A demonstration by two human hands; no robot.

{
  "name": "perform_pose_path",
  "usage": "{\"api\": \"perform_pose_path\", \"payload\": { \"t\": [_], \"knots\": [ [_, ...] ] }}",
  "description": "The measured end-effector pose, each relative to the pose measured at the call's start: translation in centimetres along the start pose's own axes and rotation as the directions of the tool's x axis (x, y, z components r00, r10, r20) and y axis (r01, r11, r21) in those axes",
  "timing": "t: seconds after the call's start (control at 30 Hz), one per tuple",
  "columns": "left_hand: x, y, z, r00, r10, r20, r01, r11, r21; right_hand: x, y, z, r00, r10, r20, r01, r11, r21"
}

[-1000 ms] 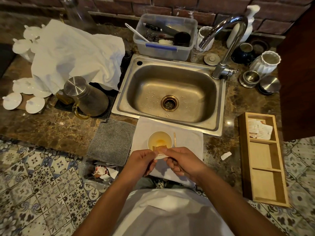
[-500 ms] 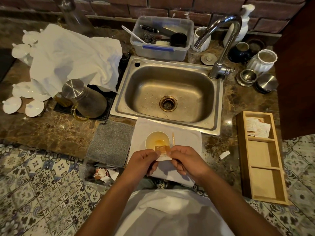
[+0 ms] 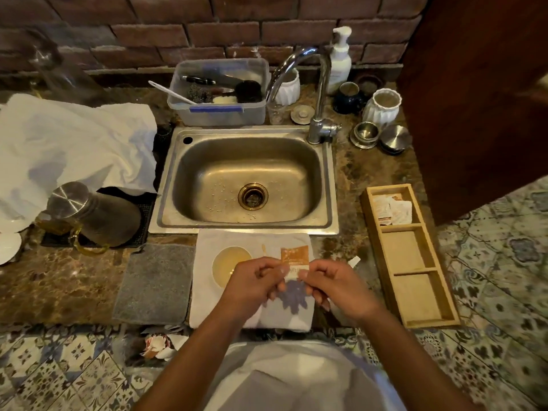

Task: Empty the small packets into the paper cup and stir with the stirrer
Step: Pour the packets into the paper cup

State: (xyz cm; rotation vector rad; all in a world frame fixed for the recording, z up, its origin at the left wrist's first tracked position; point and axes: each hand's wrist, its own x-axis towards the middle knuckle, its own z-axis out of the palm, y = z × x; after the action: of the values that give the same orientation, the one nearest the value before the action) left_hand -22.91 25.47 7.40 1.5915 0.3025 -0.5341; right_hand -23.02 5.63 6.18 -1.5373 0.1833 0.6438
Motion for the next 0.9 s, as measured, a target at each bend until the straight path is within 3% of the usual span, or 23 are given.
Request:
{"api": "perform_pose_path", "payload": {
  "t": [0.3,0.57,0.9],
  "knots": [
    [3.1,0.5,6.3,0.985,-0.012,0.170,-0.009,0.992,0.124,-3.5,2.2,-4.7,0.958,0.045,-0.284,-0.030,0.998,0.059],
    [5.5,-0.8,9.6,0.971,-0.024,0.239,-0.034,0.972,0.232,-4.1,4.6,-6.7,0.917,0.109,-0.383,-0.085,0.993,0.079],
    [8.9,-2.5,10.7,0.972,-0.067,0.225,-0.029,0.918,0.396,-1.8,7.1,-7.2,0.856,0.269,-0.441,-0.218,0.962,0.165]
  ]
}}
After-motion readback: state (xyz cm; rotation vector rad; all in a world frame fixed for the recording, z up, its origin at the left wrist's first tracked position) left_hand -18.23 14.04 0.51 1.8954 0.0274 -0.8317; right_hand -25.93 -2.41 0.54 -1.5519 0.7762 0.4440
